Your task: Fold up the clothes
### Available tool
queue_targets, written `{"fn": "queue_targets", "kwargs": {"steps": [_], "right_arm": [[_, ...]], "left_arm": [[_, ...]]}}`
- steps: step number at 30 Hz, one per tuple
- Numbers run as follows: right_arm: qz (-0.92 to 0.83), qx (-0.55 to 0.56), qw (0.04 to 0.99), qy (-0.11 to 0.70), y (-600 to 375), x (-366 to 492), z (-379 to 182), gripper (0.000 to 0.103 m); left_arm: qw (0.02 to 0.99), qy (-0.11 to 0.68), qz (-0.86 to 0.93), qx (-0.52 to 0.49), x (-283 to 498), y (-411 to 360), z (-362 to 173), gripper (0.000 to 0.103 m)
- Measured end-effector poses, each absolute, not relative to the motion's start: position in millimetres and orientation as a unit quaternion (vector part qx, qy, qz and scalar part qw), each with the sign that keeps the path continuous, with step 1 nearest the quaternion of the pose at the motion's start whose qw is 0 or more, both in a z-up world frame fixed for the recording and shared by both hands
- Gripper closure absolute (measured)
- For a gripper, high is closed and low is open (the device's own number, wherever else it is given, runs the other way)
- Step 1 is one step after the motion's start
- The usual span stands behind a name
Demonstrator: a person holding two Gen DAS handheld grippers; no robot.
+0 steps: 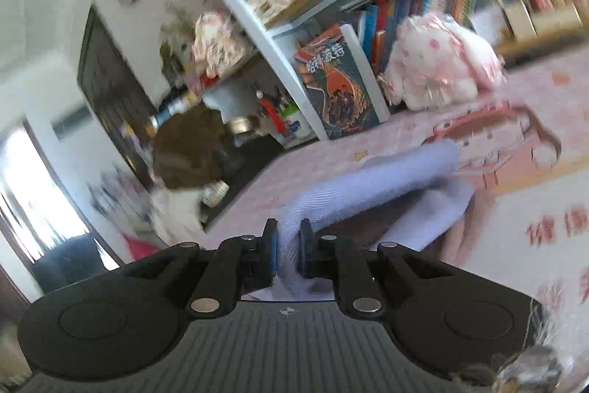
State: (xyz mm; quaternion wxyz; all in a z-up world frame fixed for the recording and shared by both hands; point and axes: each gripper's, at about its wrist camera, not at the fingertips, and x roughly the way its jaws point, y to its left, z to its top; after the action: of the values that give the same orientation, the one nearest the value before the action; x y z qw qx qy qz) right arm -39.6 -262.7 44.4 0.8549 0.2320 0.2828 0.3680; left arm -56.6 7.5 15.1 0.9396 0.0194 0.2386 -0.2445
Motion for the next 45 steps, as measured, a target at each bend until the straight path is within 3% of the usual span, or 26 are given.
{"fn": "queue_targets", "kwargs": {"steps": [3,6,8,11,13,14,17,20,22,24,27,30,36,39,41,43,44,45], "right_arm": [[0.316,0.225,0.849,0.358,-270,-33,8,0.094],[0.319,0.282,0.83,0.36,-282,-33,-10,0.094],[0.32,0.252,0.84,0.359,-274,-34,0,0.093],[0.325,0.223,0.85,0.35,-266,-37,16,0.087],[0.325,0.239,0.853,0.331,-271,-33,24,0.065],[0.324,0.249,0.854,0.323,-274,-31,27,0.061],[0.308,0.273,0.851,0.328,-272,-10,27,0.06],[0.289,0.297,0.841,0.347,-269,9,19,0.065],[0.3,0.292,0.843,0.337,-266,7,22,0.088],[0.333,0.274,0.849,0.306,-262,-3,33,0.091],[0.35,0.263,0.854,0.282,-262,-20,39,0.092],[0.286,0.223,0.877,0.315,-263,-14,24,0.093],[0.274,0.256,0.863,0.338,-268,-8,-1,0.093],[0.276,0.238,0.87,0.333,-265,-14,11,0.087],[0.276,0.234,0.876,0.318,-271,-25,18,0.08],[0.276,0.235,0.881,0.303,-279,-35,26,0.049],[0.268,0.237,0.884,0.3,-284,-39,29,0.041],[0.26,0.24,0.887,0.297,-289,-43,31,0.026]], "left_arm": [[0.936,0.251,-0.248,0.019,-56,8,5,0.068],[0.937,0.25,-0.244,0.02,-59,6,4,0.068],[0.937,0.25,-0.244,0.024,-59,6,6,0.067],[0.94,0.232,-0.249,0.027,-63,7,17,0.067],[0.943,0.215,-0.255,0.025,-61,7,27,0.066],[0.943,0.209,-0.256,0.024,-59,6,31,0.066],[0.943,0.206,-0.258,0.033,-49,-1,36,0.066],[0.938,0.228,-0.259,0.036,-37,-8,33,0.066],[0.933,0.254,-0.253,0.034,-30,-9,24,0.066],[0.93,0.266,-0.253,0.01,-26,-4,19,0.065],[0.926,0.277,-0.256,-0.021,-22,2,17,0.065],[0.925,0.276,-0.261,-0.014,-24,0,14,0.065],[0.931,0.262,-0.256,-0.006,-28,-3,12,0.064],[0.942,0.233,-0.239,-0.004,-43,-3,19,0.063],[0.951,0.206,-0.233,-0.005,-56,-1,25,0.055],[0.954,0.188,-0.232,-0.016,-65,7,31,0.035],[0.955,0.184,-0.231,-0.024,-67,13,33,0.03],[0.954,0.188,-0.229,-0.035,-65,19,35,0.026]]}}
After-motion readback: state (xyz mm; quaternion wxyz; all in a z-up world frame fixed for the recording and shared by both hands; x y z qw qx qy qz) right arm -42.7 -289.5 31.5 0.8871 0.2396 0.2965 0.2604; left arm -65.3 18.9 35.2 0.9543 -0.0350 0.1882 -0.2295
